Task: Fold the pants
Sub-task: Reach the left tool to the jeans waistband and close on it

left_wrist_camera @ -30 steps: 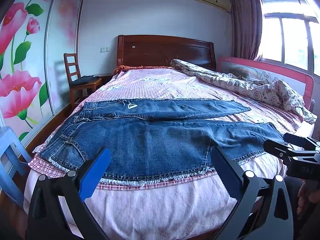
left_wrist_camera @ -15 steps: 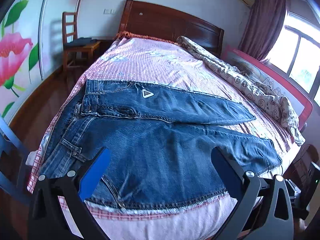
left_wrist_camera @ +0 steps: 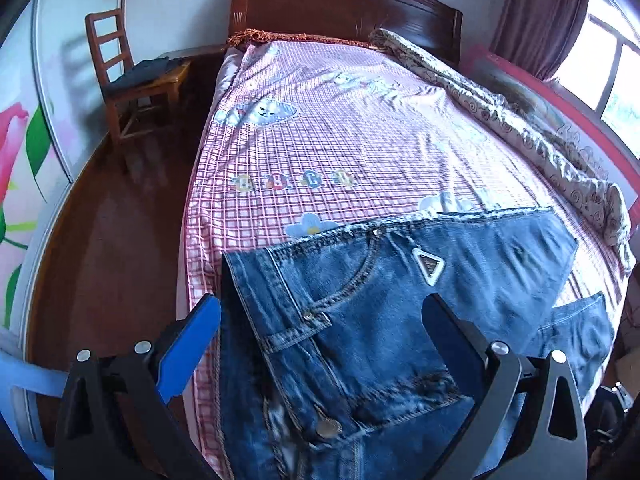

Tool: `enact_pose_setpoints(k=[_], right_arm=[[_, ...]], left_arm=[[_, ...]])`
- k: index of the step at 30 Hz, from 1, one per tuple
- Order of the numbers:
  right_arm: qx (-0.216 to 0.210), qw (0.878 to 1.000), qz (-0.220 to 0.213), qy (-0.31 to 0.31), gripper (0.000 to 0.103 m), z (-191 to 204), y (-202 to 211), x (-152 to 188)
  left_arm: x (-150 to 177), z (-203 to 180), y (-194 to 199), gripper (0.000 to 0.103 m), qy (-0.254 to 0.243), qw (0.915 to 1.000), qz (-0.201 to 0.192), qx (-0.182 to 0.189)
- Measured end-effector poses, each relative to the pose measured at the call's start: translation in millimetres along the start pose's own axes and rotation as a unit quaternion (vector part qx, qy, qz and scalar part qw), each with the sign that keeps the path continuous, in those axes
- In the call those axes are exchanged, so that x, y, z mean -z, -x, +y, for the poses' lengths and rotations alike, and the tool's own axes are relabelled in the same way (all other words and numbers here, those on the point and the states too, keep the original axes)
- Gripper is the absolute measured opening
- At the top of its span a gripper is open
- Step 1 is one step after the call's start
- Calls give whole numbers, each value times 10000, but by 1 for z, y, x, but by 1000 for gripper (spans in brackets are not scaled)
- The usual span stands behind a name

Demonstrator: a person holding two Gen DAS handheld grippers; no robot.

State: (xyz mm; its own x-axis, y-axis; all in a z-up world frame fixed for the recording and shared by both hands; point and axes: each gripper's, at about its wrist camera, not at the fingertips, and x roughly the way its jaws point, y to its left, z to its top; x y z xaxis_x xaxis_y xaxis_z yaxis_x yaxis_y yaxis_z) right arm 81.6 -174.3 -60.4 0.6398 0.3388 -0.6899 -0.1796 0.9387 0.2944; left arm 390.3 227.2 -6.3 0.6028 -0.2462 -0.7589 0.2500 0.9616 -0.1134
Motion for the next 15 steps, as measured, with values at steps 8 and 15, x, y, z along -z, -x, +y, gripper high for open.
enact_pose_setpoints(k=[8,15], right_arm=[[-154,9997,162,-36,100,9,-30,-30],[-303,9985,455,17,100,20,-47,-32]], left_arm=[[-11,34,-64,101,-28,9983,317,482],[-13,52,-97,101,146,9968,441,656]])
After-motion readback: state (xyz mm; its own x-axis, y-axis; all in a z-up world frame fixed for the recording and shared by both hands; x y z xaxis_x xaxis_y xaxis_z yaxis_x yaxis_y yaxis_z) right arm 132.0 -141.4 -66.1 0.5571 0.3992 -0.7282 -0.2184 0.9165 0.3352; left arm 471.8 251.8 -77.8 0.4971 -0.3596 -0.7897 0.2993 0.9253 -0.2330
